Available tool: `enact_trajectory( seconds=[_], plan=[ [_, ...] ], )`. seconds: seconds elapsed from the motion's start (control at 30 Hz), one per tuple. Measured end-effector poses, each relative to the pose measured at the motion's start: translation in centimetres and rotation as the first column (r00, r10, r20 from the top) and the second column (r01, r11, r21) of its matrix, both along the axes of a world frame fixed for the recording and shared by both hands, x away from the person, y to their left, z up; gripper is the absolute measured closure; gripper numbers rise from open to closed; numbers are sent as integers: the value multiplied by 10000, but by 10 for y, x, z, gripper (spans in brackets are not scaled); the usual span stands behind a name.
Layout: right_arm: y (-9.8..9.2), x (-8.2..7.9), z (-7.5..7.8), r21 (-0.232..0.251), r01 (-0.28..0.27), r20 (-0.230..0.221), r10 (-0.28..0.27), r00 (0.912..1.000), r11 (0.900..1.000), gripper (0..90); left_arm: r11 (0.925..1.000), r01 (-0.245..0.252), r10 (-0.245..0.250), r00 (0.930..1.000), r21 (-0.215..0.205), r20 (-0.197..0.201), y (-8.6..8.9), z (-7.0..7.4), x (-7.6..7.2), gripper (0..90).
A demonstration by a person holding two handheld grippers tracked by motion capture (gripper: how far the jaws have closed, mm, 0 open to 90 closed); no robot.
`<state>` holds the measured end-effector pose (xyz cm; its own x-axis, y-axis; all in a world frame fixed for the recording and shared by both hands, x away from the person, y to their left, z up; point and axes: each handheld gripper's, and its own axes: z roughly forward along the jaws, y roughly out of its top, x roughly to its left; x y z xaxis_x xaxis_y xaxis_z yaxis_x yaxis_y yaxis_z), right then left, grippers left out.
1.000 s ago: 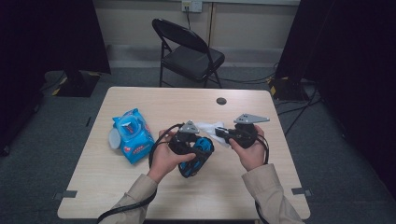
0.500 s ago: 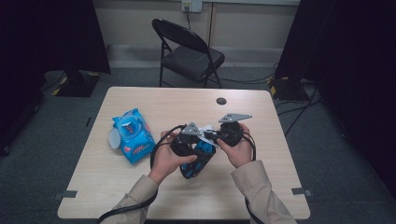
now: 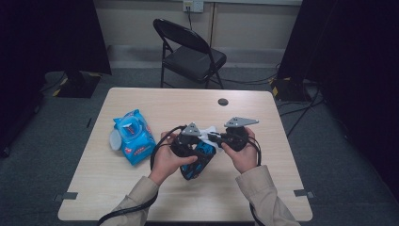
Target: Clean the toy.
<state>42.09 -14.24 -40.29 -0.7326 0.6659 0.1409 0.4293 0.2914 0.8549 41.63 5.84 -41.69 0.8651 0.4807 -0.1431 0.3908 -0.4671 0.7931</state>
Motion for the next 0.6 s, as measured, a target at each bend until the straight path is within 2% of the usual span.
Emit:
enact_trajectory(
  seconds=[0.17,0.3,0.43,0.6],
  plan=[
    [-5,-3,0,122,54,45,-54,10000,9999,866,9999,-128,129,9999,86,-74,2,0,2,262],
    [-6,-6,1,15,-48,100,48,9999,10000,866,9991,-351,352,9994,244,-36,5,0,4,262],
    [-5,-8,1,-111,-203,167,205,9997,9997,866,9984,-523,523,9986,209,3,10,0,7,262],
    [-2,-15,-1,-339,-358,407,372,9985,9988,865,9977,-542,542,9985,399,12,12,0,8,262]
  ],
)
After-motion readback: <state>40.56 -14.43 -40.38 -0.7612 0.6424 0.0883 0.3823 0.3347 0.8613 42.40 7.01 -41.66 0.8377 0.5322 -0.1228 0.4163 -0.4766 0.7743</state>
